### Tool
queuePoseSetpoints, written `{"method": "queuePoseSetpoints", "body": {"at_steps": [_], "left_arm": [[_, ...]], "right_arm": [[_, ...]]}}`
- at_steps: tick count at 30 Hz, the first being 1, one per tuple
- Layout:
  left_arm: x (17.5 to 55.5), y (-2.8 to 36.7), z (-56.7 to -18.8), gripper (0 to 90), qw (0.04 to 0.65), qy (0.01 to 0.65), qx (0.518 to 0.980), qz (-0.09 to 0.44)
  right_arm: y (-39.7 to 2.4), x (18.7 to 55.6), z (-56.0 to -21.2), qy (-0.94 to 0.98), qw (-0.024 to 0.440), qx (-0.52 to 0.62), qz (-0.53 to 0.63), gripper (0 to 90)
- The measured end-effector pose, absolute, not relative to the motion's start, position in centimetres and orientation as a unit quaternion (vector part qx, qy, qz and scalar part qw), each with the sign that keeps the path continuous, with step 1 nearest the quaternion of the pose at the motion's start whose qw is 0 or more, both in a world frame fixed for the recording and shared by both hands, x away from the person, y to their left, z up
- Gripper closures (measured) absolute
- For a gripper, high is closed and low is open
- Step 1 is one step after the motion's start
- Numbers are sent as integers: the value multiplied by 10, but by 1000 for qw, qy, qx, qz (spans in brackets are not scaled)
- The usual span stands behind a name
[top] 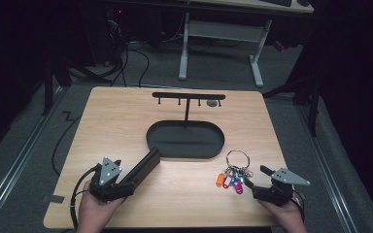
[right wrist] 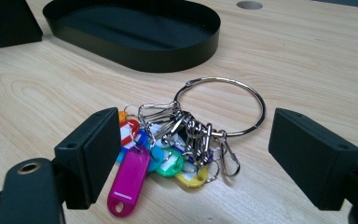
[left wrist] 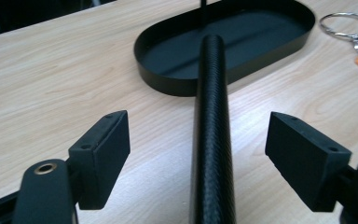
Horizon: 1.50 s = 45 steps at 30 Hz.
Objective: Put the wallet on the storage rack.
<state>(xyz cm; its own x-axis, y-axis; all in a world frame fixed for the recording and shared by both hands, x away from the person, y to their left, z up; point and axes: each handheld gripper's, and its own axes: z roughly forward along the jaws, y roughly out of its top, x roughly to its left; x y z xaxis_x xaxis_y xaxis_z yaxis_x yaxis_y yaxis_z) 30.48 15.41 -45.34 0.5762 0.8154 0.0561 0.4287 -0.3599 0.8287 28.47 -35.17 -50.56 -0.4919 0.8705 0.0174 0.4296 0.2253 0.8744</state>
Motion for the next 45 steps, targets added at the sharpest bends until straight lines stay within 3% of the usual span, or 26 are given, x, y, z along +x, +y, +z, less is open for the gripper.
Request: {"method": "queuePoseSetpoints", "body": {"at_steps": [4,7,17,24,35,43,45], "left_arm": [[313,150,-450,203,385,387,806,229],[318,149,-449,142,373,385,818,207],[327,142,-447,162,329,354,858,174],[335,142,-446,236,306,353,872,145],[342,137,-436,431,246,345,900,101],[349,133,-433,505,222,340,909,98],[350,131,-432,576,220,343,907,102]], "right_arm": [[-357,286,-504,738,249,441,445,178],[-360,283,-501,725,252,450,456,180],[-364,274,-499,710,277,469,446,184],[-365,274,-506,713,266,477,440,183],[-361,274,-507,721,257,465,445,170],[-360,277,-507,722,251,465,447,170],[-358,277,-508,726,251,458,446,170]]}}
